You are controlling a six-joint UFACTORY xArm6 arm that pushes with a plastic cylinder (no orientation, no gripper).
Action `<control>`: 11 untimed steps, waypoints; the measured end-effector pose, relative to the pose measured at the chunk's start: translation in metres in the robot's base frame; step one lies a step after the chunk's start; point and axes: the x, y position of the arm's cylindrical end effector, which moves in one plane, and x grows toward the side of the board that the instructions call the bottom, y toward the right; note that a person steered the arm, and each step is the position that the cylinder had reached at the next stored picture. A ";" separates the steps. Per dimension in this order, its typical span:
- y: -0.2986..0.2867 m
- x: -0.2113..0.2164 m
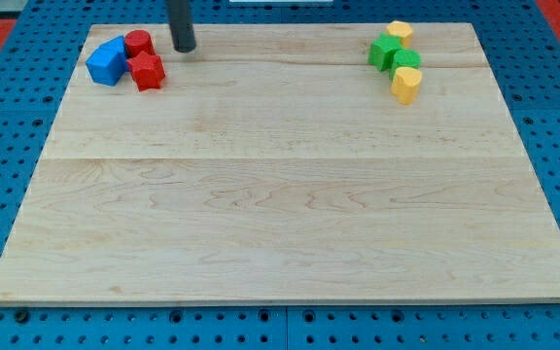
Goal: Push the blue cube to the center of the board
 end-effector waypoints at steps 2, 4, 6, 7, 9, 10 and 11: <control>-0.033 -0.041; -0.139 -0.017; -0.087 0.072; -0.071 0.109; -0.099 0.091; -0.047 0.094; -0.031 0.101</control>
